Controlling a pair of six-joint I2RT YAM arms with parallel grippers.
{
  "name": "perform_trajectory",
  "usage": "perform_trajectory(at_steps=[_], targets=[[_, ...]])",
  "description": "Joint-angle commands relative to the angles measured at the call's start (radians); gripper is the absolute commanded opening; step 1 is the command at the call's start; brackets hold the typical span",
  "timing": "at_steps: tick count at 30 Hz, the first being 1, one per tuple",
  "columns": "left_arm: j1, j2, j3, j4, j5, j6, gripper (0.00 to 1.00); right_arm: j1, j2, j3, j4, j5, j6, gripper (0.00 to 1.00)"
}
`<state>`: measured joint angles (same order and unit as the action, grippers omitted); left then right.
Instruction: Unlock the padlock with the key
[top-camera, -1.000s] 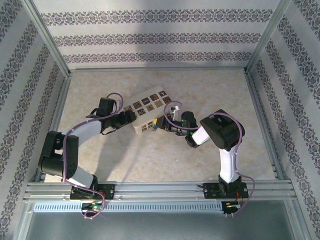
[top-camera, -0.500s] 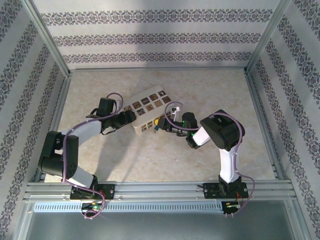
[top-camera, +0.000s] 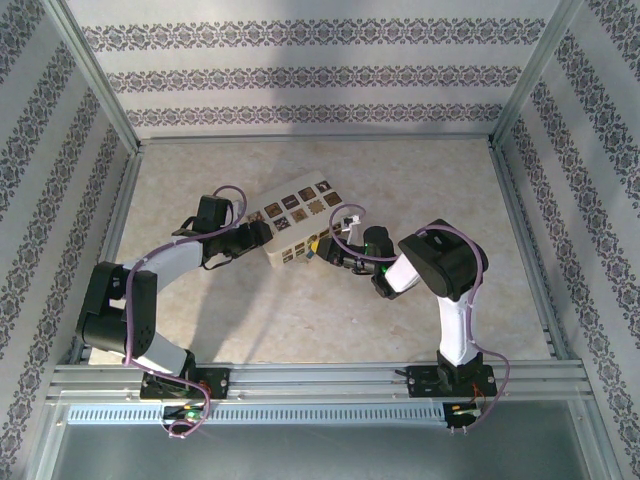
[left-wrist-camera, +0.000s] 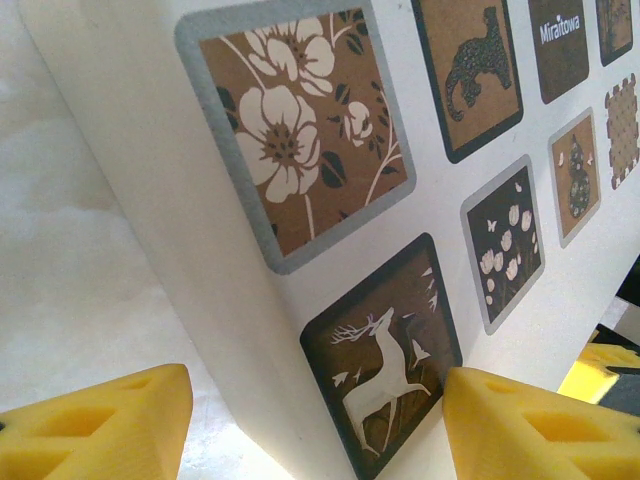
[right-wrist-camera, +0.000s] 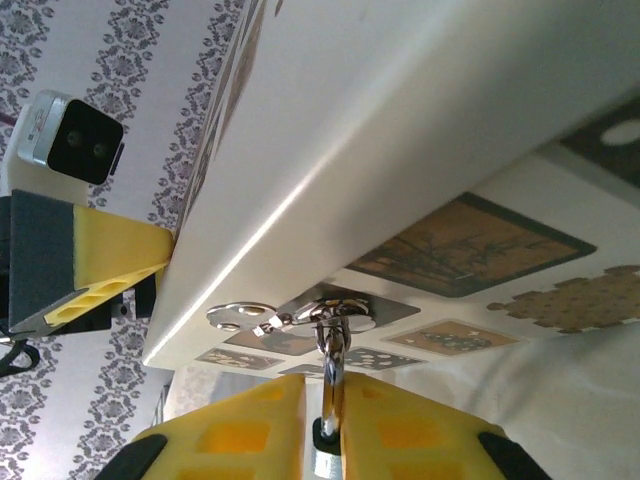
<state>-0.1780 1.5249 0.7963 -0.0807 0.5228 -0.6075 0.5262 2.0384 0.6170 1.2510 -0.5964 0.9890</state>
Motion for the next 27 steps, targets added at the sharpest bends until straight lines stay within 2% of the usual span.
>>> perform_trajectory(at_steps=[1,11,27], targets=[[-0.026,0.006,-0.028,-0.091,-0.032,0.01,0.66,0.011,0.011,-0.003,0.039,-0.027,0.007,0.15],[-0.025,0.006,-0.028,-0.096,-0.033,0.014,0.66,0.008,-0.004,-0.005,0.042,0.002,0.02,0.05],[-0.025,0.025,-0.049,-0.08,-0.034,0.014,0.66,-0.003,-0.035,-0.035,0.101,0.115,0.104,0.03]])
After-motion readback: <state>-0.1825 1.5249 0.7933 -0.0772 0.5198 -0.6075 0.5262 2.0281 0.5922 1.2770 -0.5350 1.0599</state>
